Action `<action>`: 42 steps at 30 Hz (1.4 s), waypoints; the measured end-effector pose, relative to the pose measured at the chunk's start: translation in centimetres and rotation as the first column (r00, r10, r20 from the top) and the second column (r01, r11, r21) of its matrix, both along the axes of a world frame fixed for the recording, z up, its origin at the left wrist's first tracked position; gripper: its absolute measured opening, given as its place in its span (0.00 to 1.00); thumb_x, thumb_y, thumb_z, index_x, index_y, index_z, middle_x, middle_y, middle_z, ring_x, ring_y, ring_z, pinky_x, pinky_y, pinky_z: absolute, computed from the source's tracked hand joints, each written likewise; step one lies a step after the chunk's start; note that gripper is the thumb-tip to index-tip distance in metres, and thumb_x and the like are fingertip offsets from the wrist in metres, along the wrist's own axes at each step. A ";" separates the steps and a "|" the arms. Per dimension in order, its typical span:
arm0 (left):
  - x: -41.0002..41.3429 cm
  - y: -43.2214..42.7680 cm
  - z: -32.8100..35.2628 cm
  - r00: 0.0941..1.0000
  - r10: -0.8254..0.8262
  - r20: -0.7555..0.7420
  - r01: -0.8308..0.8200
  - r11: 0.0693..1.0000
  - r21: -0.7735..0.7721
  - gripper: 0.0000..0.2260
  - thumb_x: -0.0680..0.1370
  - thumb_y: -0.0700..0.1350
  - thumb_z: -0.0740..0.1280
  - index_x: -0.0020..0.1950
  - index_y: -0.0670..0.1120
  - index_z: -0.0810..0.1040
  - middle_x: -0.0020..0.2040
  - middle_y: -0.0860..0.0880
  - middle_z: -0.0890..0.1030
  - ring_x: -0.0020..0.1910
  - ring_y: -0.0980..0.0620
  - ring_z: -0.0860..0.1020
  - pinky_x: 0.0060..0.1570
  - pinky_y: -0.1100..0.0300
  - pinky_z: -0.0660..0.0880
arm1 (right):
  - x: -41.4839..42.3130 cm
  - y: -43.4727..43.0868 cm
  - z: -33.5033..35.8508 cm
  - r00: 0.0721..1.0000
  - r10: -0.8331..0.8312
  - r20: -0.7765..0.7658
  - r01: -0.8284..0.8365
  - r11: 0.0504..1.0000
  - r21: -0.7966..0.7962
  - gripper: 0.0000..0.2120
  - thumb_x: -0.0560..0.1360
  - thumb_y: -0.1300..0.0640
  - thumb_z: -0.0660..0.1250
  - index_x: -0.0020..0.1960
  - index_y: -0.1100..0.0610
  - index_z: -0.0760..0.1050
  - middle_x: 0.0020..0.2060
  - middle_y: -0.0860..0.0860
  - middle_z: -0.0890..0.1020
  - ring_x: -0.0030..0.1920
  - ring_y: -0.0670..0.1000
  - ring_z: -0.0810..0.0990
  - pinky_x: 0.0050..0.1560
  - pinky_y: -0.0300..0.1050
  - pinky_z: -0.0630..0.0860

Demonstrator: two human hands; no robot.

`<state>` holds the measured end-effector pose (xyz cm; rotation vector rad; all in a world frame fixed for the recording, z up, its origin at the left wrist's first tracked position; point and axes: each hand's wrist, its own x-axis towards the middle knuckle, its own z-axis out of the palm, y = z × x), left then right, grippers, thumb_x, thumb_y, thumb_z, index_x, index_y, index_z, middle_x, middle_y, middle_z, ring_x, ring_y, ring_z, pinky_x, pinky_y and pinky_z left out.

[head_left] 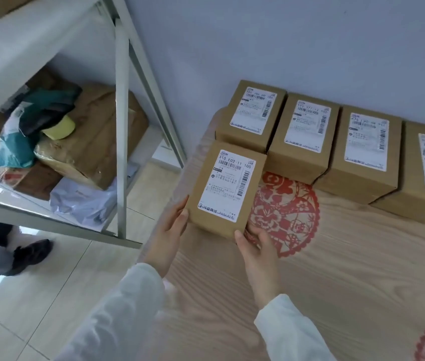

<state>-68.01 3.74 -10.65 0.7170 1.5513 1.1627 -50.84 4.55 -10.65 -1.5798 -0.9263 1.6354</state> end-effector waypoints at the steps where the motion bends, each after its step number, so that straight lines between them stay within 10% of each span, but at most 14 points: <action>1: -0.3 0.2 -0.1 1.000 -0.004 0.001 0.004 1.000 -0.005 0.16 0.83 0.43 0.57 0.70 0.49 0.71 0.65 0.53 0.77 0.64 0.61 0.74 0.62 0.67 0.71 | -0.2 0.1 0.1 1.000 -0.011 -0.013 0.011 1.000 -0.002 0.12 0.76 0.56 0.68 0.58 0.51 0.74 0.52 0.38 0.79 0.52 0.31 0.76 0.51 0.28 0.73; 27: -1.7 2.5 -0.3 0.996 -0.082 -0.033 0.079 0.993 -0.083 0.16 0.83 0.46 0.55 0.70 0.51 0.70 0.63 0.56 0.77 0.62 0.62 0.74 0.62 0.67 0.71 | -1.1 1.9 -0.2 1.000 -0.007 0.008 0.007 1.000 0.010 0.13 0.74 0.54 0.70 0.58 0.49 0.73 0.55 0.44 0.80 0.56 0.43 0.79 0.60 0.41 0.74; 34: -0.6 1.9 1.2 0.977 -0.021 -0.212 -0.012 0.988 -0.154 0.22 0.83 0.54 0.54 0.76 0.57 0.58 0.73 0.61 0.61 0.72 0.62 0.59 0.70 0.62 0.54 | 0.0 1.5 1.3 0.999 0.033 -0.004 -0.033 0.999 0.022 0.20 0.77 0.53 0.66 0.66 0.47 0.65 0.55 0.33 0.72 0.52 0.29 0.72 0.49 0.22 0.68; 42: 4.3 0.1 4.4 0.952 0.023 -0.306 -0.026 1.000 -0.006 0.24 0.82 0.52 0.56 0.77 0.55 0.54 0.78 0.59 0.52 0.76 0.61 0.49 0.75 0.58 0.49 | 4.7 -0.6 3.5 0.997 -0.057 0.053 0.054 0.997 0.060 0.28 0.75 0.47 0.65 0.73 0.51 0.63 0.71 0.47 0.68 0.70 0.46 0.67 0.67 0.41 0.64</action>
